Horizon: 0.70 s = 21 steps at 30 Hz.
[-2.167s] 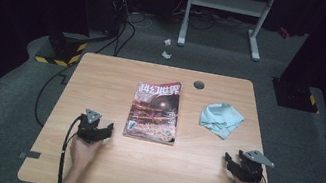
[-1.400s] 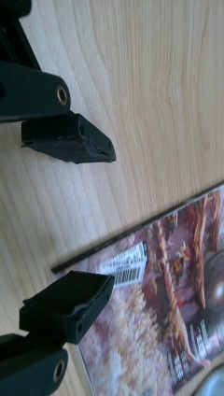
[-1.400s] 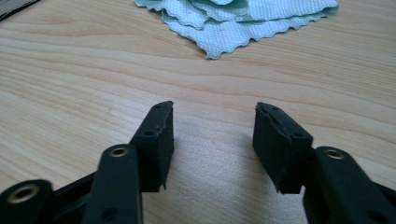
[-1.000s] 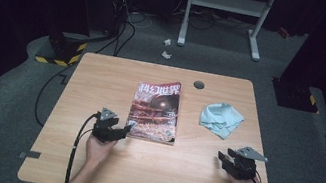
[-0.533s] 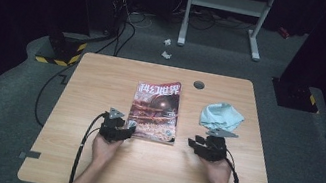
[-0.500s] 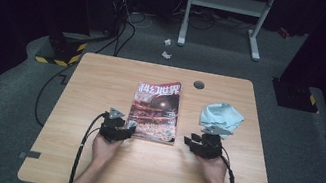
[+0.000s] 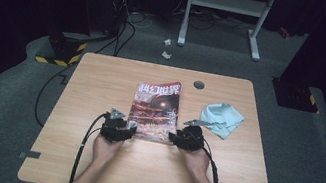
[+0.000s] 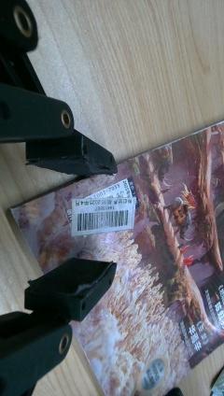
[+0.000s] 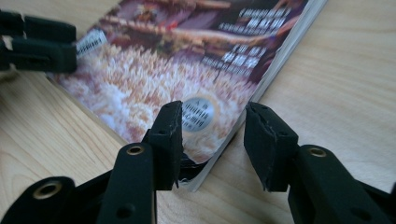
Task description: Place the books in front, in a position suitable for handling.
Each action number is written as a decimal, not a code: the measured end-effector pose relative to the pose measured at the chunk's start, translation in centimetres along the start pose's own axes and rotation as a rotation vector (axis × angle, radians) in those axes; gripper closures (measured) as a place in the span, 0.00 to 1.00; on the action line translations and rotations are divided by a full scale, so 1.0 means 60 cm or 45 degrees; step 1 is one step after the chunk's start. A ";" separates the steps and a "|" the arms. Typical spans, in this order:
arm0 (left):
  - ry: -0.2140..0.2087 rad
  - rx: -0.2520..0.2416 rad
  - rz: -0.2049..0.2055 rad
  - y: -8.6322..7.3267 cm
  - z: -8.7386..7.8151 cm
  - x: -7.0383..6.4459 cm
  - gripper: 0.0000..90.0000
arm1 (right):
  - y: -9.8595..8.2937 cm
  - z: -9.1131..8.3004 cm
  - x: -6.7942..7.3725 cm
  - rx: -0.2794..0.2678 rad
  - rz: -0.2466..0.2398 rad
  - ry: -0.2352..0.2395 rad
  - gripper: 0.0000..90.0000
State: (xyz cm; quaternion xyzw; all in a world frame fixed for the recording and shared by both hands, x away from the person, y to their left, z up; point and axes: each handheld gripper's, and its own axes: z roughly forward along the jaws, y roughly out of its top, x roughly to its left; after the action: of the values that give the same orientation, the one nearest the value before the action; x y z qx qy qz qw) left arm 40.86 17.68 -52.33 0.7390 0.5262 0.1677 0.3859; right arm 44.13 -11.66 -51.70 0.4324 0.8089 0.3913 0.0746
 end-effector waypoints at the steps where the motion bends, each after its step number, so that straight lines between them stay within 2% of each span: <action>1: 0.001 0.002 -0.008 0.000 0.000 -0.002 0.51 | 0.000 0.000 0.000 0.000 0.000 0.000 0.63; 5: 0.001 0.017 -0.016 0.001 -0.002 -0.006 0.52 | -0.005 0.000 -0.003 0.000 0.031 0.008 0.64; 7: -0.002 0.028 -0.022 0.001 -0.003 -0.010 0.52 | -0.006 -0.003 -0.003 0.003 0.008 -0.005 0.65; 16: -0.039 0.052 0.029 -0.008 -0.011 -0.030 0.55 | -0.025 -0.020 -0.005 -0.017 -0.031 -0.031 0.66; 21: -0.076 0.059 0.060 -0.017 -0.017 -0.051 0.56 | -0.040 -0.038 -0.006 -0.003 -0.046 -0.040 0.67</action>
State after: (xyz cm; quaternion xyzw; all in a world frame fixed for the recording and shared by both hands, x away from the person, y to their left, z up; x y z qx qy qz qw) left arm 38.34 15.46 -51.95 0.7645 0.5006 0.1425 0.3801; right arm 41.73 -14.01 -51.89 0.4238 0.8149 0.3839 0.0947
